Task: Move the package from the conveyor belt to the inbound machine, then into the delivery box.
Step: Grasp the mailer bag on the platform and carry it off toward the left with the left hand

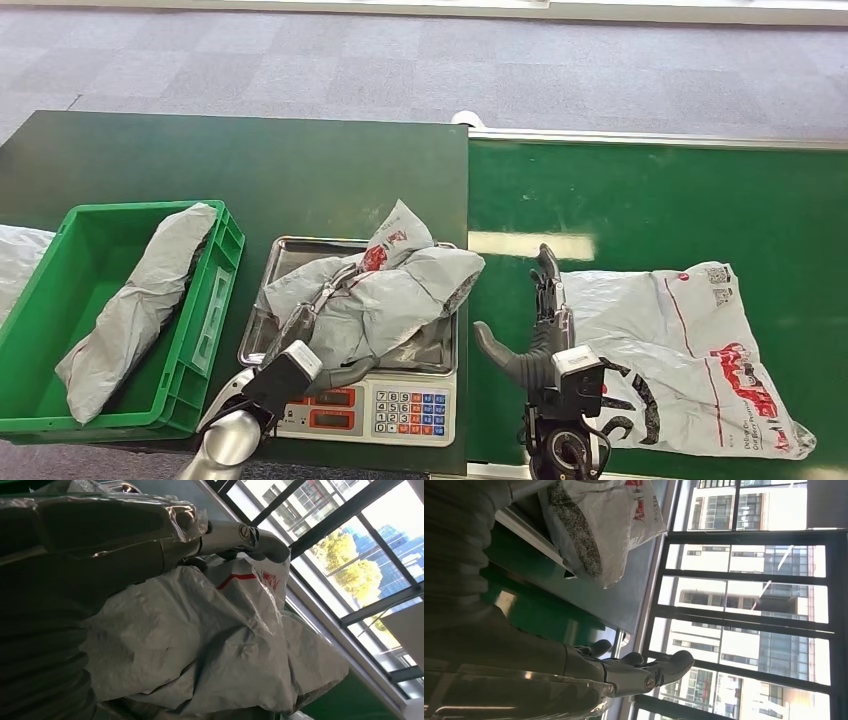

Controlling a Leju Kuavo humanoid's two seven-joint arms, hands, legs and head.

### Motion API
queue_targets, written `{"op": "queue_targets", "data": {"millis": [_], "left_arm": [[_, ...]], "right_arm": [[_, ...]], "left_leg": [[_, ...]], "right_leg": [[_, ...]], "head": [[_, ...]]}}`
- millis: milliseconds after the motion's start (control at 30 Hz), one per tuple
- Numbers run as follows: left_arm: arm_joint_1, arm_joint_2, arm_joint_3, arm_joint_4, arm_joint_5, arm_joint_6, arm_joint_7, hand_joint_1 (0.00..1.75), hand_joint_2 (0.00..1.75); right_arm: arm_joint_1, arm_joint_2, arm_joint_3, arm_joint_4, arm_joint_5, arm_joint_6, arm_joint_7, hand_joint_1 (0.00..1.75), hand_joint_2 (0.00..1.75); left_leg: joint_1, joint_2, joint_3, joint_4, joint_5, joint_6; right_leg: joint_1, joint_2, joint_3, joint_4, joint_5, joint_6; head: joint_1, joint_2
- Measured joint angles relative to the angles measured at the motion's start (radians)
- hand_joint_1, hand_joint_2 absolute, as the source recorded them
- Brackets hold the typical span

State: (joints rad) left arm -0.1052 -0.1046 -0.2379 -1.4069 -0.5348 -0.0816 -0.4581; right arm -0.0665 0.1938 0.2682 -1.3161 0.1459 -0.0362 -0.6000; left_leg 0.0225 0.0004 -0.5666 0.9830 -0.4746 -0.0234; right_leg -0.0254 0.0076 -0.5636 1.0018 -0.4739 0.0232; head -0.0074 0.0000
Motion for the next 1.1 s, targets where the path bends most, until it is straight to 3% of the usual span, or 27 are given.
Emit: {"op": "queue_targets", "data": {"millis": [1100], "left_arm": [[-0.006, 0.020, -0.020, 0.059, -0.059, -0.019, 0.002, 0.00, 1.75]], "right_arm": [[0.026, 0.005, -0.012, -0.011, -0.005, 0.043, 0.001, 0.00, 1.75]], "left_leg": [[0.000, 0.000, 0.001, 0.000, 0.000, 0.000]], "right_leg": [[0.000, 0.000, 0.001, 0.000, 0.000, 0.000]], "head": [[0.000, 0.000]]}}
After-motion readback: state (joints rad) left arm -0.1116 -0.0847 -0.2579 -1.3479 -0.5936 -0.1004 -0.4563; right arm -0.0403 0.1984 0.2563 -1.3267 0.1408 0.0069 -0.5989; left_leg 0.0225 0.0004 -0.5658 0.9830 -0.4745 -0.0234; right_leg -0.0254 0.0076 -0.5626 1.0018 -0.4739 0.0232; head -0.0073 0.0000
